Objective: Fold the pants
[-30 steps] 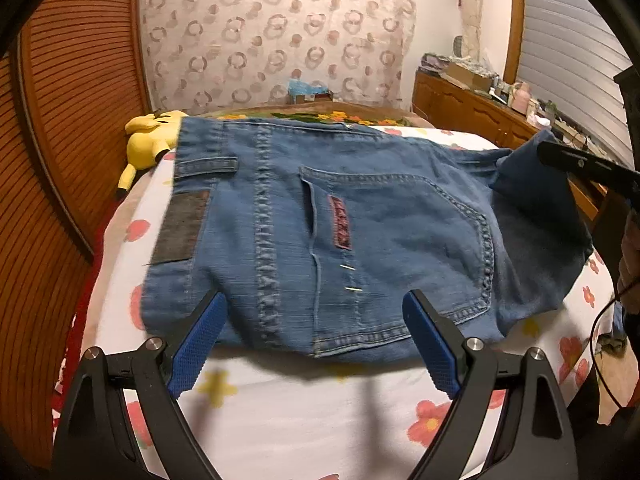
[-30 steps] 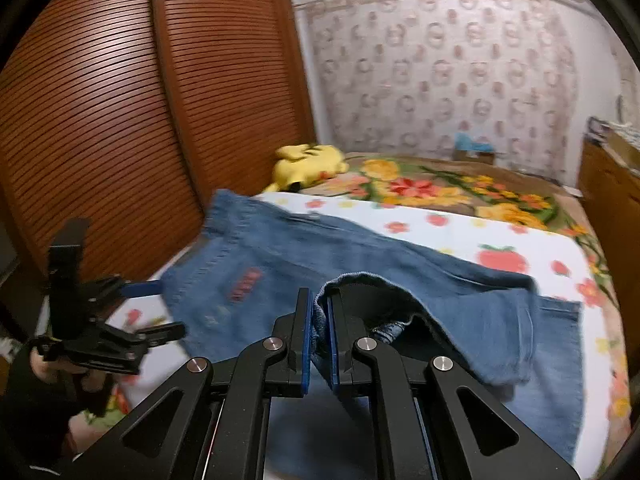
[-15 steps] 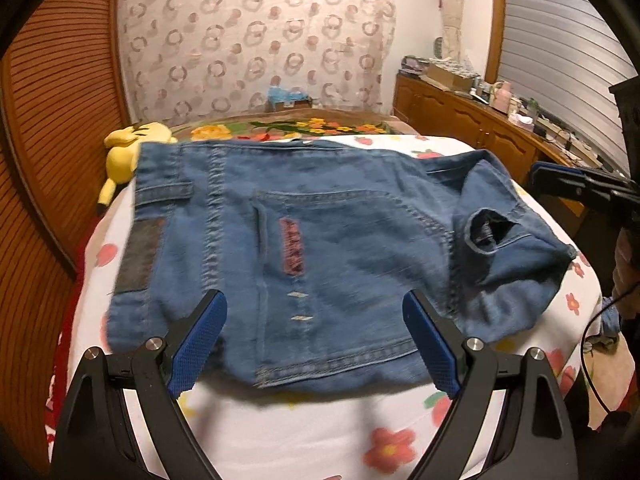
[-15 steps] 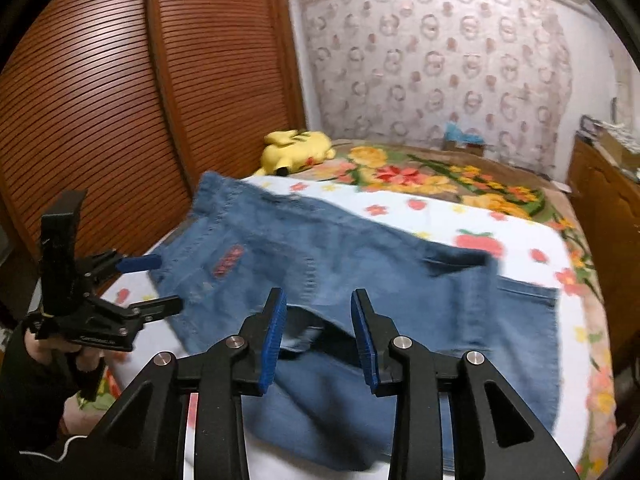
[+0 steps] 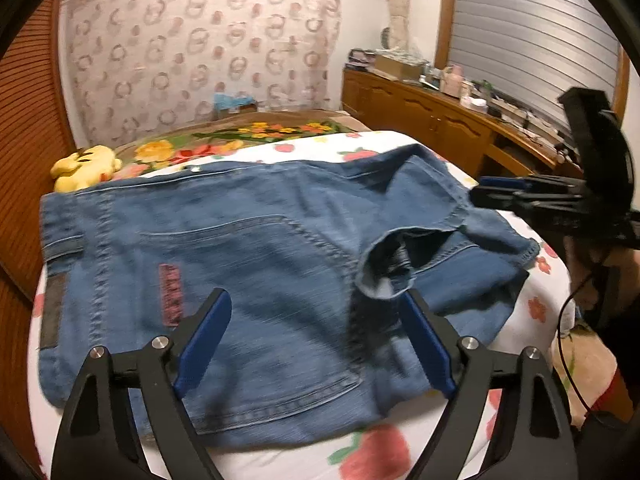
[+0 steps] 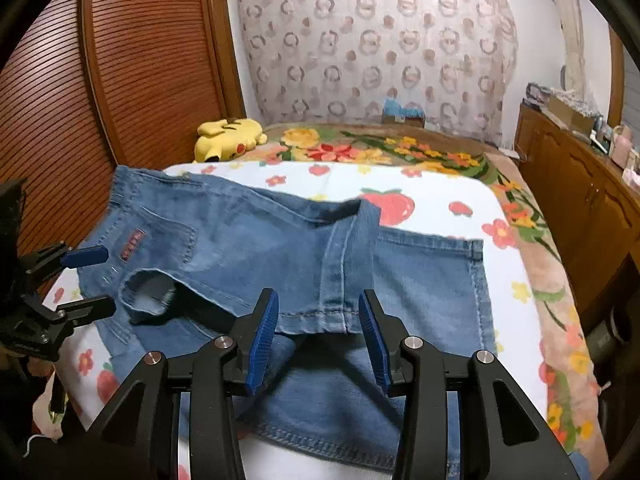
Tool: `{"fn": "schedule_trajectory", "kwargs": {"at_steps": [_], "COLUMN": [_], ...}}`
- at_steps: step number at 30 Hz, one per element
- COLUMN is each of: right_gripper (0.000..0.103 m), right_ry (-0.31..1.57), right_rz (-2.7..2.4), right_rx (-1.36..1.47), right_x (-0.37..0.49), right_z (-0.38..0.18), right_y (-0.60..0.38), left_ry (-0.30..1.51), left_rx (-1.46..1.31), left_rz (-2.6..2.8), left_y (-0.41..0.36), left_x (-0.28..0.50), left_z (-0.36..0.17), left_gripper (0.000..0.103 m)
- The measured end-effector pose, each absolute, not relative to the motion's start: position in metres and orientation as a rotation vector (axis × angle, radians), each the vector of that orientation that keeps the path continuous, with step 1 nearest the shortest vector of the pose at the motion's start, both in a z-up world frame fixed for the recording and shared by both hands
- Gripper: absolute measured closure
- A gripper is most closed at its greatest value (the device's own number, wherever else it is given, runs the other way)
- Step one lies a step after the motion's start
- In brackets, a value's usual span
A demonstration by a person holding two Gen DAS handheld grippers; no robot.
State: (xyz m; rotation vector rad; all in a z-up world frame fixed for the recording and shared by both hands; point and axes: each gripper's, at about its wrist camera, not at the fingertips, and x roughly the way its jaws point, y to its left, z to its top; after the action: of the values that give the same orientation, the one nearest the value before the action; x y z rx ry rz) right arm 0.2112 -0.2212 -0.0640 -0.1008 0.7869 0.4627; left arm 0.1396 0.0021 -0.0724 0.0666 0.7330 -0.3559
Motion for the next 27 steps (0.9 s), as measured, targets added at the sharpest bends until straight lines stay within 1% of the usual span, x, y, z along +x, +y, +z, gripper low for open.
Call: {"fn": "schedule_trajectory", "kwargs": {"at_steps": [1, 3, 4, 6, 7, 9, 10, 12, 13, 14, 15, 16, 17, 18, 22, 27], "right_gripper": [0.059, 0.059, 0.059, 0.059, 0.059, 0.059, 0.059, 0.059, 0.059, 0.060, 0.064, 0.078, 0.083, 0.083, 0.085, 0.086], "right_ry": [0.795, 0.814, 0.822, 0.836, 0.843, 0.854, 0.858, 0.864, 0.869, 0.874, 0.877, 0.872, 0.870, 0.863, 0.802, 0.716], "right_rz": [0.460, 0.457, 0.454, 0.447, 0.444, 0.443, 0.446, 0.459, 0.470, 0.484, 0.496, 0.502, 0.514, 0.524, 0.553, 0.620], "right_rx": [-0.101, -0.104, -0.104, -0.098, -0.094, -0.083, -0.080, -0.076, -0.072, -0.068, -0.065, -0.063, -0.062, -0.061, -0.053, -0.048], "right_x": [0.214, 0.221, 0.225, 0.233, 0.237, 0.244, 0.247, 0.251, 0.253, 0.256, 0.256, 0.256, 0.255, 0.255, 0.250, 0.245], "right_z": [-0.064, -0.067, -0.067, -0.070, -0.070, -0.069, -0.069, -0.070, -0.070, -0.073, -0.073, -0.072, -0.070, -0.068, -0.055, -0.019], "right_y": [-0.224, -0.219, -0.218, -0.216, -0.216, -0.216, -0.216, -0.217, -0.217, -0.219, -0.220, -0.221, -0.220, -0.221, -0.225, -0.211], "left_ry": [0.737, 0.750, 0.755, 0.762, 0.767, 0.770, 0.772, 0.771, 0.766, 0.759, 0.754, 0.750, 0.746, 0.741, 0.707, 0.655], "left_rx": [0.071, 0.075, 0.074, 0.074, 0.077, 0.084, 0.085, 0.080, 0.074, 0.070, 0.067, 0.065, 0.063, 0.063, 0.049, 0.010], "left_rz": [-0.365, -0.381, -0.390, -0.415, -0.425, -0.434, -0.438, -0.447, -0.454, -0.461, -0.467, -0.471, -0.472, -0.472, -0.475, -0.461], "left_y": [-0.002, -0.009, -0.011, -0.016, -0.018, -0.022, -0.024, -0.025, -0.026, -0.025, -0.025, -0.026, -0.025, -0.025, -0.019, 0.000], "left_x": [0.142, 0.146, 0.147, 0.149, 0.150, 0.151, 0.152, 0.152, 0.151, 0.149, 0.148, 0.147, 0.146, 0.143, 0.132, 0.111], "left_z": [-0.073, -0.076, -0.077, -0.080, -0.080, -0.082, -0.082, -0.082, -0.081, -0.079, -0.078, -0.077, -0.075, -0.073, -0.062, -0.041], "left_gripper": [0.018, 0.026, 0.028, 0.039, 0.041, 0.055, 0.058, 0.071, 0.074, 0.081, 0.089, 0.091, 0.094, 0.096, 0.097, 0.097]}}
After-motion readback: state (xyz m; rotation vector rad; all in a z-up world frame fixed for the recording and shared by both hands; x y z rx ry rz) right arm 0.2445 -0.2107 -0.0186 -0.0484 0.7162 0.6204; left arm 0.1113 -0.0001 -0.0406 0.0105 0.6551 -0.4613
